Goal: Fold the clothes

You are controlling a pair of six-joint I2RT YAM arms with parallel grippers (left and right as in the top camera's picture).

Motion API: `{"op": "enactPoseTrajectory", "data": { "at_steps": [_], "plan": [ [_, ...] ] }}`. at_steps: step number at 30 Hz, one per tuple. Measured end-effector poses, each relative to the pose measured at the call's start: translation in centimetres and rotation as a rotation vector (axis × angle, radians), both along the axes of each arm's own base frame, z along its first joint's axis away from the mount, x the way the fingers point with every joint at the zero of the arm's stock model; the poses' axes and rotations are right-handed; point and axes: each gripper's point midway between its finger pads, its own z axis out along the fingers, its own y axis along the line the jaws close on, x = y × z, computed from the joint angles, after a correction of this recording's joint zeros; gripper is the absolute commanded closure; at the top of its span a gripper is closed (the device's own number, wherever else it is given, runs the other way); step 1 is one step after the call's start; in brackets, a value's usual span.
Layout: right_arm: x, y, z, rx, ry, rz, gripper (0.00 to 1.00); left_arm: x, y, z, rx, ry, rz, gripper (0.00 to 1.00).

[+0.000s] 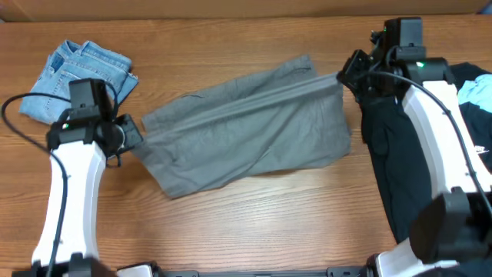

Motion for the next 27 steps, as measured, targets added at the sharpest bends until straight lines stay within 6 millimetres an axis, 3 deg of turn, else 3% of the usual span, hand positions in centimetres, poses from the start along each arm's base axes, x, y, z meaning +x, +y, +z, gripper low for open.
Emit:
{"op": "enactPoseTrajectory", "data": {
  "at_steps": [8,9,10,11,12,13,14,17,21,24,27],
  "plan": [
    [5.1,0.7,-2.3,0.024,-0.110,0.019,0.96,4.3,0.4,-3.0,-0.001,-0.046,-0.007,0.96],
    [5.7,0.8,-2.2,0.026,-0.130,0.020,0.89,4.6,0.4,-3.2,-0.004,-0.052,-0.006,0.95],
    [6.0,0.8,-2.3,0.027,-0.141,0.021,0.73,4.8,0.4,-3.4,-0.007,-0.055,-0.006,0.93],
    [6.3,0.8,-2.3,0.023,-0.154,0.021,0.45,5.0,0.4,-3.6,-0.007,-0.053,-0.003,0.85],
    [6.8,0.5,-2.2,0.015,-0.169,0.010,0.34,4.9,0.7,-3.9,0.003,-0.044,0.008,0.66],
    [7.1,0.0,-2.2,0.005,-0.178,-0.005,0.28,4.8,1.1,-4.1,0.013,-0.036,0.028,0.49],
    [7.2,-0.4,-2.4,-0.004,-0.178,-0.013,0.25,4.7,1.4,-4.3,0.021,-0.030,0.035,0.22],
    [7.3,-1.2,-2.8,-0.023,-0.169,-0.033,0.22,4.4,2.1,-4.5,0.042,-0.016,0.051,0.06],
    [5.9,-1.7,-4.1,-0.050,-0.097,-0.016,0.21,3.2,2.1,-4.9,0.047,0.038,0.053,0.03],
    [3.9,-2.1,-5.6,-0.073,-0.003,0.008,0.22,2.2,1.8,-5.3,0.039,0.083,0.038,0.13],
    [0.8,-2.4,-7.2,-0.105,0.124,0.063,0.25,2.0,0.5,-5.5,-0.021,0.091,-0.033,0.36]
  ]
}}
